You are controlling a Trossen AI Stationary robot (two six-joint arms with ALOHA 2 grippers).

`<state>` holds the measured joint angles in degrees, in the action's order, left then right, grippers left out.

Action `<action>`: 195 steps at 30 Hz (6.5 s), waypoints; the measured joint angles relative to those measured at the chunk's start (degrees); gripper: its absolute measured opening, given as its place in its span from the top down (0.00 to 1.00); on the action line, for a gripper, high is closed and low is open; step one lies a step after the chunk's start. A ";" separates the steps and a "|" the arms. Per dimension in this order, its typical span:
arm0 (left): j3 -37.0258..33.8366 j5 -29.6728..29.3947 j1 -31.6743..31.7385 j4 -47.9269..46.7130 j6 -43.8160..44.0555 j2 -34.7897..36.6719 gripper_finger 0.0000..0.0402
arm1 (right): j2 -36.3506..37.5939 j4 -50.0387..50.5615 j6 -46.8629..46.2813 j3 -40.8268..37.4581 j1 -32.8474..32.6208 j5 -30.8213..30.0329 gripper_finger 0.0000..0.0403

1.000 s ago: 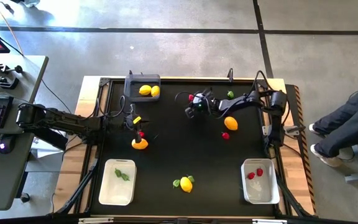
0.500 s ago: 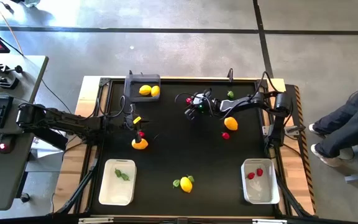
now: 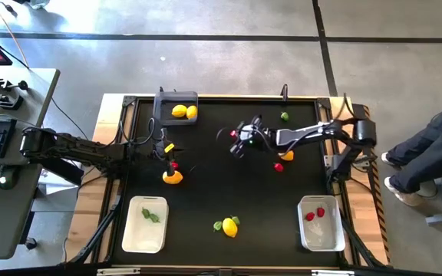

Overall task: Sort produce into baskets
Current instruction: Put the red chili pepper into the gray bin, then put the yellow lemon into the black bin

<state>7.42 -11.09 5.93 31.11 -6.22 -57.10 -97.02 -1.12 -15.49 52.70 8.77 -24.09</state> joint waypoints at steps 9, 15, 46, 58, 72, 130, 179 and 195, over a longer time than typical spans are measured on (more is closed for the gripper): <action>0.00 0.00 0.01 0.00 0.02 0.00 1.00 | 14.28 21.47 -9.43 -0.01 -9.59 0.60 1.00; 0.02 0.00 0.00 0.07 0.02 0.00 1.00 | 24.02 37.45 -19.80 -0.01 -17.42 4.82 1.00; 0.02 0.00 0.00 0.40 0.02 -0.01 1.00 | 35.09 74.84 -80.07 0.51 -50.59 30.37 1.00; 0.02 0.00 0.01 0.52 0.02 -0.02 1.00 | 29.20 70.29 -80.08 -3.01 -54.04 33.15 1.00; 0.02 0.00 0.02 0.50 0.02 -0.01 1.00 | 23.44 72.26 -77.06 -3.01 -54.36 33.11 0.97; 0.02 0.02 0.02 -0.33 -0.02 0.00 1.00 | 29.99 28.77 11.94 -2.80 0.21 9.35 1.00; 0.02 0.63 0.02 -0.45 0.01 0.00 1.00 | 34.87 -16.53 18.54 -28.23 6.71 12.26 1.00; 0.02 1.99 0.00 -1.30 -0.31 0.00 1.00 | 34.87 -22.87 9.05 -37.89 4.41 11.49 1.00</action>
<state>7.44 -9.10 5.93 29.82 -6.53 -57.10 -62.15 -23.98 -6.44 14.81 13.19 -12.60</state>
